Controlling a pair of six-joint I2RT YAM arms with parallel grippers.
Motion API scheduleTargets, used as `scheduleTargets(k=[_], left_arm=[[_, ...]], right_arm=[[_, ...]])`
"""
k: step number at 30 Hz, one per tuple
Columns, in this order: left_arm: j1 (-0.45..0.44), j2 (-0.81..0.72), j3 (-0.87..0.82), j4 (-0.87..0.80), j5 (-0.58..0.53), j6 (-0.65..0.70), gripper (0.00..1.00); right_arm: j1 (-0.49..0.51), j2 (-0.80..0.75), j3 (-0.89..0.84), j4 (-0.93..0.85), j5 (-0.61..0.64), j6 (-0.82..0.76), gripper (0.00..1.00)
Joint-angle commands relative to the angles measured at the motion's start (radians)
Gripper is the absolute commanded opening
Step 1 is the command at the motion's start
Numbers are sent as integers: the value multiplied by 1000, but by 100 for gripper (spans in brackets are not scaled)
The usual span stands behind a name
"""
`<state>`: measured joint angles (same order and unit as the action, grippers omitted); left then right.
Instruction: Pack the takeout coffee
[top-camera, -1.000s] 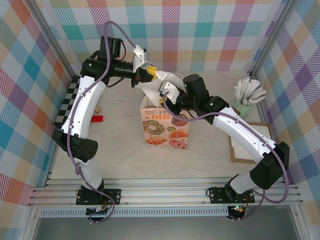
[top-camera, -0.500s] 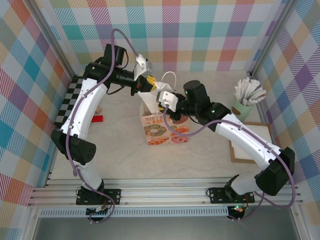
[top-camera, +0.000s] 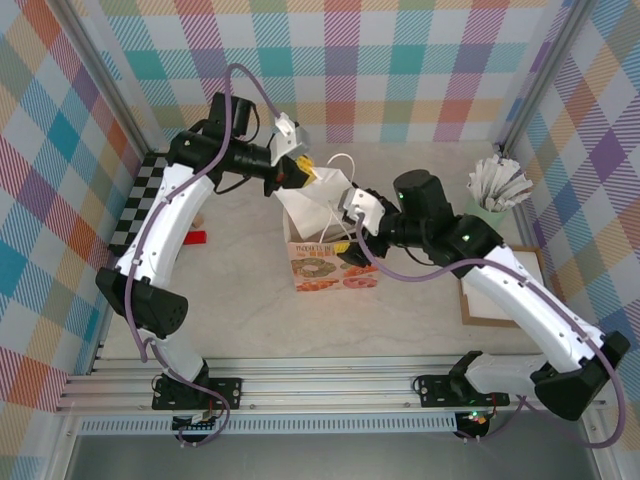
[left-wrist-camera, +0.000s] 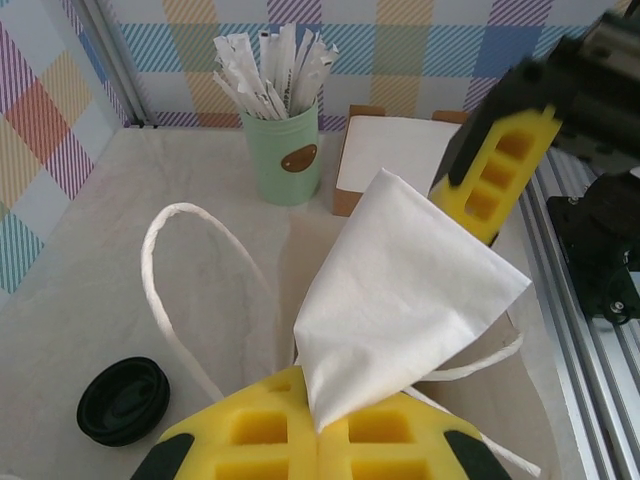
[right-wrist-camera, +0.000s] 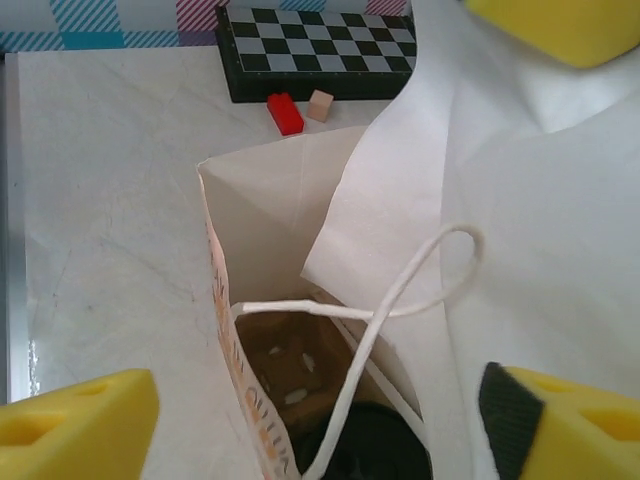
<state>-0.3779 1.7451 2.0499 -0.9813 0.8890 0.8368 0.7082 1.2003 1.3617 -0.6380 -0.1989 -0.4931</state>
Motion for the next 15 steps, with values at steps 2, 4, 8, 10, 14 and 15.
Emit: scheduleTargets(k=[2,4,8,10,14,15], left_arm=[[-25,-27,-13,36,-23,-18,0],[-28,-27,-16,41,-24,-17,0],[-29,-29,-18,46,-14,-13,0],[-29,-33,-18,46,2,-12,0],[-29,-55,-33,57,26,-12,0],[-28,-60,-36,61,30,-14,0]], right_arm=[[-67,-10,112,-77,15,159,95],[-112,15,156,-100,-26,166,96],[-164,108,249,-149,-101,119,96],[-182,167,310,-151,-145,117,95],[-190,304,446,-196,-219,77,83],[-191,330,470,-207,-235,56,79]])
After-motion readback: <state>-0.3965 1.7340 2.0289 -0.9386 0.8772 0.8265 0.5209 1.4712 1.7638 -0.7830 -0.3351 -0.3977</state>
